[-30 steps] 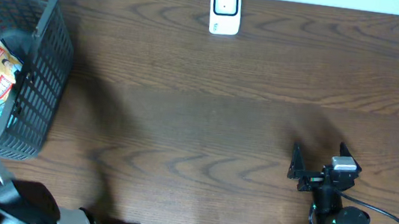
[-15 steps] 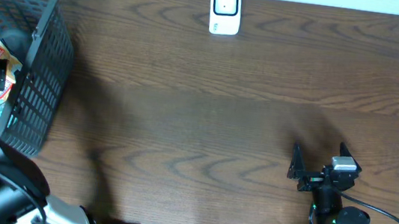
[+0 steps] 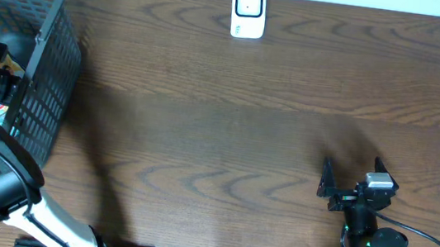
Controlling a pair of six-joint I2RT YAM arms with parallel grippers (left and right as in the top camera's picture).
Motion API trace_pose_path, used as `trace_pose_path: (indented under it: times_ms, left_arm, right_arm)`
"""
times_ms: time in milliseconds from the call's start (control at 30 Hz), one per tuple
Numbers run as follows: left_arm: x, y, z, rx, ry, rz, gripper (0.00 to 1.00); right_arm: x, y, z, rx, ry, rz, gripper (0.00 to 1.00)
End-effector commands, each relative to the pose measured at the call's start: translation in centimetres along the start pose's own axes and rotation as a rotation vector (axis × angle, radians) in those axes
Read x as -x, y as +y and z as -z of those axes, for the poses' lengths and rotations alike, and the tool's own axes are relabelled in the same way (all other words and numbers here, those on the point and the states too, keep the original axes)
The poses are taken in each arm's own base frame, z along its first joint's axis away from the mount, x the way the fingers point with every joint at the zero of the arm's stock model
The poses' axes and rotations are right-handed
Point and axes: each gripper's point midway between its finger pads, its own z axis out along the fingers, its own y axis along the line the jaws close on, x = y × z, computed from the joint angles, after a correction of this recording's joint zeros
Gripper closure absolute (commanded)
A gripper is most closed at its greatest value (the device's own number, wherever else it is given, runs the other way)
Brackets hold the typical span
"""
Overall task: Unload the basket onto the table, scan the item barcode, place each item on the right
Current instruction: 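Reach the left gripper into the grey basket and grasp a snack bag, then lift the snack bag out and place it beside the scanner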
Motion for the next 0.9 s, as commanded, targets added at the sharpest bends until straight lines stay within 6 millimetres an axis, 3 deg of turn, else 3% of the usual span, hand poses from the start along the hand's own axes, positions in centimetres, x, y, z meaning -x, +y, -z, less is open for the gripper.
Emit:
trace_pose_path:
  times_ms: [0,133,367,567,667,867]
  left_arm:
    - [0.0,-1.0,-1.4,-0.036,0.016,-0.053,0.05]
    - [0.3,-1.3,-3.1,-0.048,0.025,-0.079,0.04]
    - [3.7,-0.2,-4.2,0.029,-0.076,-0.064,0.04]
    - [5.5,-2.9,-5.5,-0.084,-0.149,-0.084,0.04]
    - [5.8,-2.9,-6.3,-0.079,-0.151,-0.083,0.21]
    - [5.5,-2.8,-6.8,-0.076,-0.135,-0.079,0.25]
  right_arm:
    - [0.0,0.1,0.0,0.005,0.0,-0.017,0.01]
    - [0.0,0.1,0.0,0.005,0.0,-0.017,0.01]
    - [0.0,0.1,0.0,0.005,0.0,-0.017,0.01]
    - [0.0,0.1,0.0,0.005,0.0,-0.017,0.01]
    - [0.0,0.1,0.0,0.005,0.0,-0.017,0.01]
    - [0.0,0.1,0.0,0.005,0.0,-0.017,0.01]
